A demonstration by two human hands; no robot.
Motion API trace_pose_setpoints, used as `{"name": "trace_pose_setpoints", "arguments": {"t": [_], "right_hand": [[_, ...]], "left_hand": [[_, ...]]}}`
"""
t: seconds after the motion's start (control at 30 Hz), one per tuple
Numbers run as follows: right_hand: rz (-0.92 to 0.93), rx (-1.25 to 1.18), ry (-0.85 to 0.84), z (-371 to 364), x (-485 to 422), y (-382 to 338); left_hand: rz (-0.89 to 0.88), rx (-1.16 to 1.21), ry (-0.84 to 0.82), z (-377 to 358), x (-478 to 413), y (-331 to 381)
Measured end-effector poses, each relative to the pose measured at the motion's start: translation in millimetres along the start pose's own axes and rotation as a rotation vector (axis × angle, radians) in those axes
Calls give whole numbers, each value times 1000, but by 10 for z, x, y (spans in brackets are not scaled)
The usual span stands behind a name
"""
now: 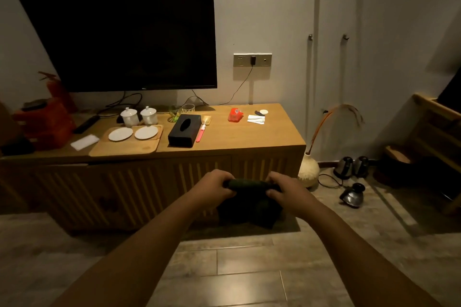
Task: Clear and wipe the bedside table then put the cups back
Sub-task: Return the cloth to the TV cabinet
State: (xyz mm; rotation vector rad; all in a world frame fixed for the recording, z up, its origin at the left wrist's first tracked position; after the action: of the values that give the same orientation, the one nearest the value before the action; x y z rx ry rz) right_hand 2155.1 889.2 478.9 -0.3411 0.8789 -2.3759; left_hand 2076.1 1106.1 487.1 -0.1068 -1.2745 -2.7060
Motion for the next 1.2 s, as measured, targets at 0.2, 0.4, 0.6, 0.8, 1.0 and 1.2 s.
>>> {"name": "trace_pose_setpoints", "arguments": {"t": [0.2,0.4,0.6,0.8,1.0,1.2], "right_hand": [[-23,9,-47,280,-1222,361],[-23,-23,-101,506,-2680,1008],[-24,-24,-128,672,-3930,1452],[-60,-6,-58,650,-4966,1707],[-73,58,14,686,-5829,1870],[-113,100,-11,518,-6384,2170]], "left_hand": [[12,-9,-51,197,-1251,-160],[96,-31,-76,271,-2777,-355],[184,-36,33,380,-3983,-481],[239,-22,111,579,-4979,-697],[215,30,158,742,-5835,-928],[278,65,128,685,-6412,-1281]]}}
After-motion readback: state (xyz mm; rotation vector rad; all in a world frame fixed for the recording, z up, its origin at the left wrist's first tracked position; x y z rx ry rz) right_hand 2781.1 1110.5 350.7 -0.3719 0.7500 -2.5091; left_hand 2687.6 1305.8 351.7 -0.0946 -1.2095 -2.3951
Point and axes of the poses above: each hand's wrist, its own x-axis away from the middle knuckle, its own z-axis out of the back of the hand, y = z × x, the point moved 1 cm from there along -x, towards the middle knuckle, and after that the axes turned 4 degrees about y, right-handed, at the moved point
